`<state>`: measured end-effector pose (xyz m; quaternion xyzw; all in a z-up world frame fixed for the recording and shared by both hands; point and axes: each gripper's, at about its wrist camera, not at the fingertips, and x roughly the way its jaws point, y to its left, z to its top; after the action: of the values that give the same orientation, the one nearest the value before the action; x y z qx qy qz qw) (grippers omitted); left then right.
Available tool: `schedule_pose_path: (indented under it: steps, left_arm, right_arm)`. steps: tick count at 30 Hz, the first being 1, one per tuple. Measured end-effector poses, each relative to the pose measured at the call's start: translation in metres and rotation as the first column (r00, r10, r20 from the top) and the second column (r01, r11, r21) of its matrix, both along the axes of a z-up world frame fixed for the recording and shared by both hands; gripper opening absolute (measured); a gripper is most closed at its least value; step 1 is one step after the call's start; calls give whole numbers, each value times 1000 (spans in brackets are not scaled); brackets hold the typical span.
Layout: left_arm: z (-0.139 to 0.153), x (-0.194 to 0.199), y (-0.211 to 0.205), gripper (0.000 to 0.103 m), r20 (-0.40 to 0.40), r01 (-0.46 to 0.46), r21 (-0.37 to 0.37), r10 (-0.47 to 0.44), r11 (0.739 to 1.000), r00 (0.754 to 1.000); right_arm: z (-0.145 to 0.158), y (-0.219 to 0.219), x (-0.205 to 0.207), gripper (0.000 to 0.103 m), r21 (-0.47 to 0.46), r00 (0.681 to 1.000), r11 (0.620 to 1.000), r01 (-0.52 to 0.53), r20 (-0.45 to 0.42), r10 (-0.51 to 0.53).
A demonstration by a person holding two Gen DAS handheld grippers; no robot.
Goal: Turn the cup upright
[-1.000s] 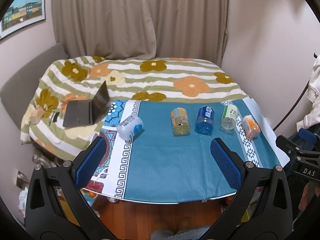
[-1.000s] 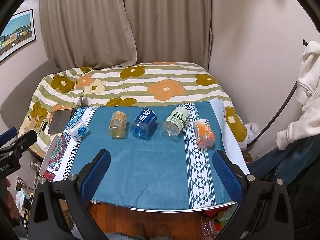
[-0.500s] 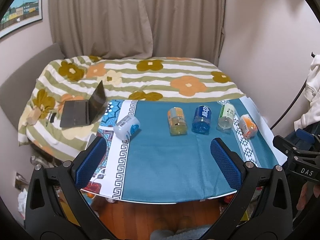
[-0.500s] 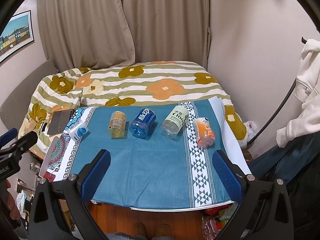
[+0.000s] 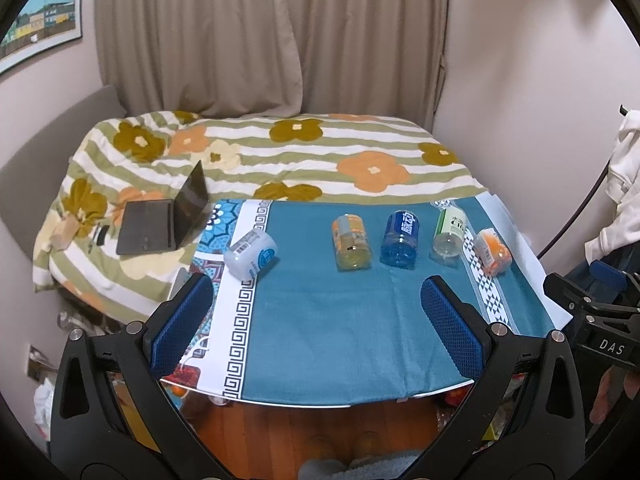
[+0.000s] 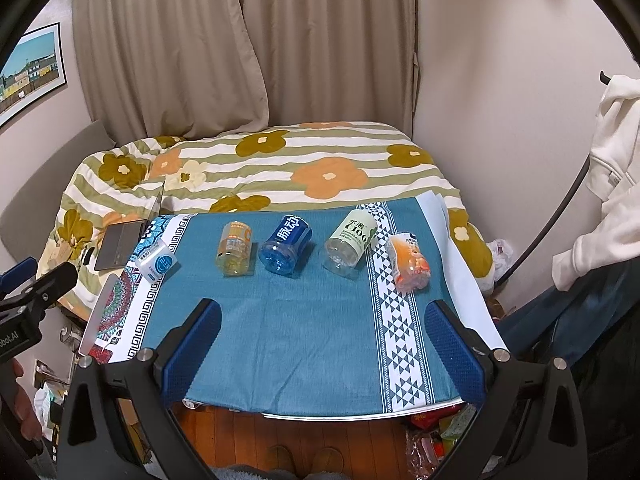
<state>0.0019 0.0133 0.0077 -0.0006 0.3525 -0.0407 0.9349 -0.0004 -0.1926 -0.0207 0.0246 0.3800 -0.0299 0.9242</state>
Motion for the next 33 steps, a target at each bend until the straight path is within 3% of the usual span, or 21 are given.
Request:
schedule_pose_path:
  steps: [33]
  left_arm:
    - [0,7,10,103,-25,11,-5,-11,1000,1000]
  right_arm:
    - [1,1,1,102,4,1000,1000,16,-2,-16]
